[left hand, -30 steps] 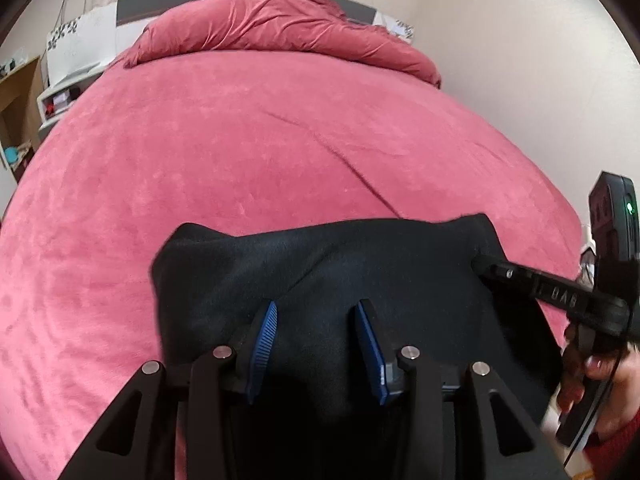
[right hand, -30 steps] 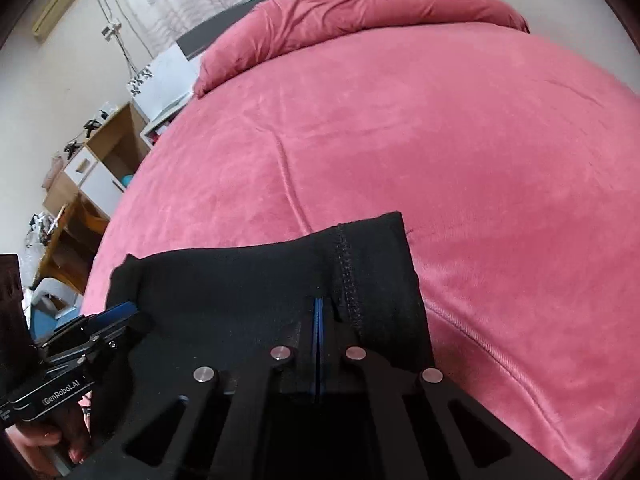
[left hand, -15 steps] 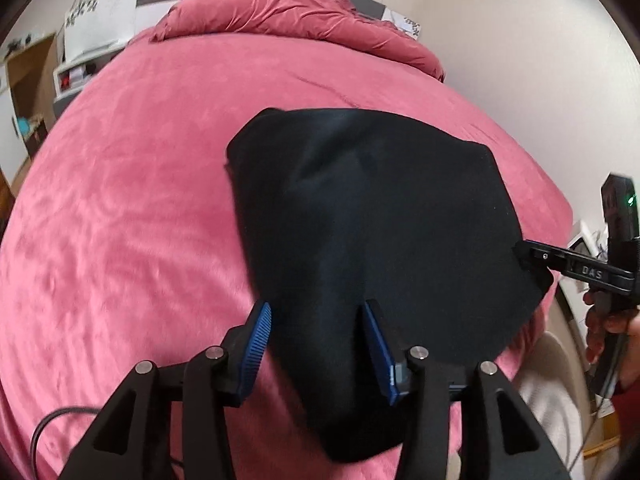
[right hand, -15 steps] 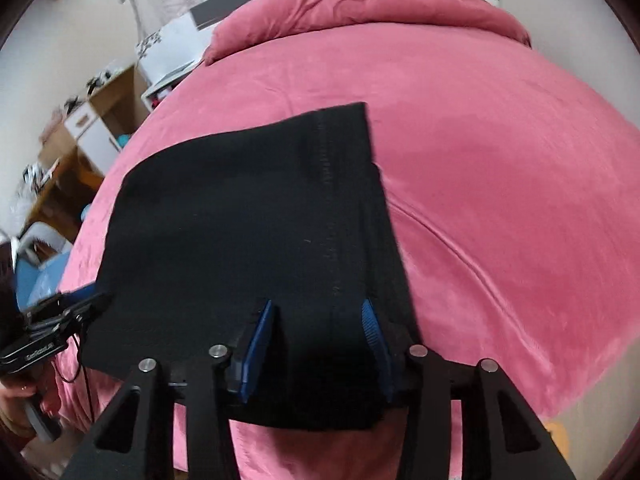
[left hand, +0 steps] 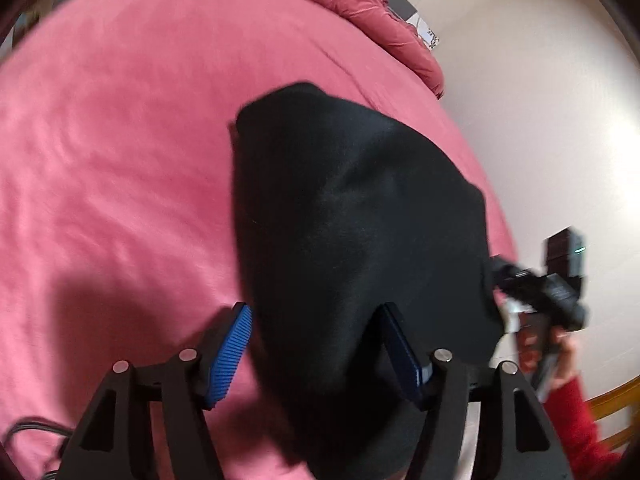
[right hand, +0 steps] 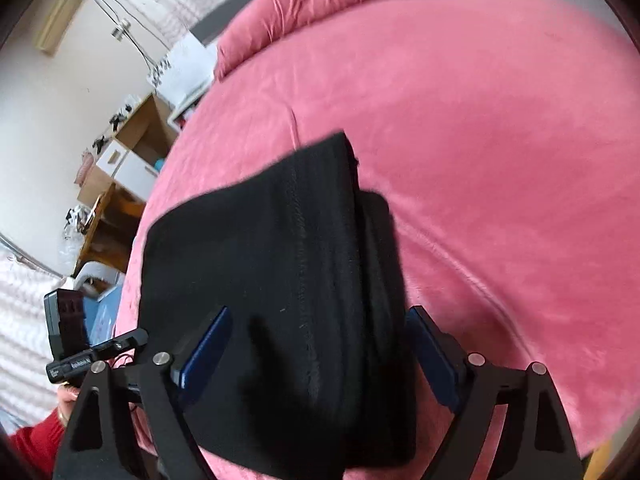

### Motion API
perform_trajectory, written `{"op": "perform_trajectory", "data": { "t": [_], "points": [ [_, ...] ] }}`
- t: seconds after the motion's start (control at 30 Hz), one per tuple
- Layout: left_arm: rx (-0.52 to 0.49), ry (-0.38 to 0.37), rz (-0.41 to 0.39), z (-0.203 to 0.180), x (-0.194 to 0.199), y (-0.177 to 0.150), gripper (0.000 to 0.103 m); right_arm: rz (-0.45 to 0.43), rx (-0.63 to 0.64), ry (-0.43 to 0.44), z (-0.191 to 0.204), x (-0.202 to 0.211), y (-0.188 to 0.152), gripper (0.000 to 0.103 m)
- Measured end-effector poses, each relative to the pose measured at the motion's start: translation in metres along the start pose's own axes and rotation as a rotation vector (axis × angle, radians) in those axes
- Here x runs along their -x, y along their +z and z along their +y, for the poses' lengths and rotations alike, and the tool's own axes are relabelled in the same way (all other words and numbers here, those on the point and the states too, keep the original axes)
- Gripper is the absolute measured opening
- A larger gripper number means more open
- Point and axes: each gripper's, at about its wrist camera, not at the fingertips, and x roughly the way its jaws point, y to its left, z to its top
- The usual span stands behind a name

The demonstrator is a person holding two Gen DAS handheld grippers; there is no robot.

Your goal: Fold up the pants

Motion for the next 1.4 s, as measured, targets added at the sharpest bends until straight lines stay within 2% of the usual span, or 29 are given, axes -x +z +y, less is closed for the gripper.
{"op": "perform_trajectory", "data": {
  "t": [0.1, 0.17, 0.27, 0.43, 0.5, 0.53, 0.6, 0.63, 0.67, 0.77, 0.87, 1.03, 1.23, 1.4],
  "points": [
    [-0.006, -0.030, 0.025, 0.002, -0.012, 0.003, 0.073, 0.078, 0.058, -0.005, -0.002, -0.024, 0.005, 0.090],
    [-0.008, -0.048, 0.034, 0.003, -0.018, 0.004, 0.080, 0.124, 0.039, 0.049, -0.008, -0.041, 0.005, 0.091],
    [-0.002, -0.052, 0.034, 0.002, -0.022, 0.003, 0.083, 0.118, -0.024, 0.116, -0.018, -0.049, 0.004, 0.093],
    [-0.120, 0.057, 0.020, -0.022, -0.023, 0.003, 0.083, 0.096, -0.027, 0.136, -0.019, -0.055, -0.001, 0.091],
    [-0.137, 0.079, 0.011, -0.030, -0.025, 0.002, 0.080, 0.098, -0.007, 0.131, -0.017, -0.055, -0.003, 0.080],
    [-0.141, 0.084, 0.009, -0.032, -0.026, 0.001, 0.074, 0.100, -0.003, 0.131, -0.015, -0.054, -0.004, 0.077],
    [-0.161, 0.086, -0.002, -0.039, -0.025, 0.000, 0.059, 0.094, -0.001, 0.138, -0.008, -0.046, -0.002, 0.062],
    [-0.176, 0.089, -0.010, -0.044, -0.023, 0.000, 0.046, 0.086, 0.012, 0.134, -0.004, -0.044, -0.001, 0.059],
    [-0.191, 0.096, -0.018, -0.047, -0.020, 0.000, 0.038, 0.080, 0.031, 0.122, 0.001, -0.042, -0.002, 0.055],
    [-0.235, 0.119, -0.043, -0.059, -0.007, 0.000, 0.031, 0.049, 0.089, 0.087, 0.023, -0.029, 0.001, 0.051],
    [-0.239, 0.145, -0.068, -0.066, 0.006, 0.002, 0.030, -0.007, 0.128, 0.108, 0.043, -0.015, 0.007, 0.049],
    [-0.276, 0.220, -0.181, -0.071, 0.045, 0.018, 0.030, -0.092, 0.198, 0.160, 0.086, -0.014, 0.032, 0.049],
    [-0.268, 0.320, -0.280, -0.053, 0.077, 0.061, 0.030, -0.143, 0.221, 0.239, 0.123, -0.058, 0.084, 0.049],
    [-0.233, 0.400, -0.314, -0.029, 0.071, 0.099, 0.031, -0.152, 0.235, 0.275, 0.148, -0.109, 0.120, 0.049]
  ]
}}
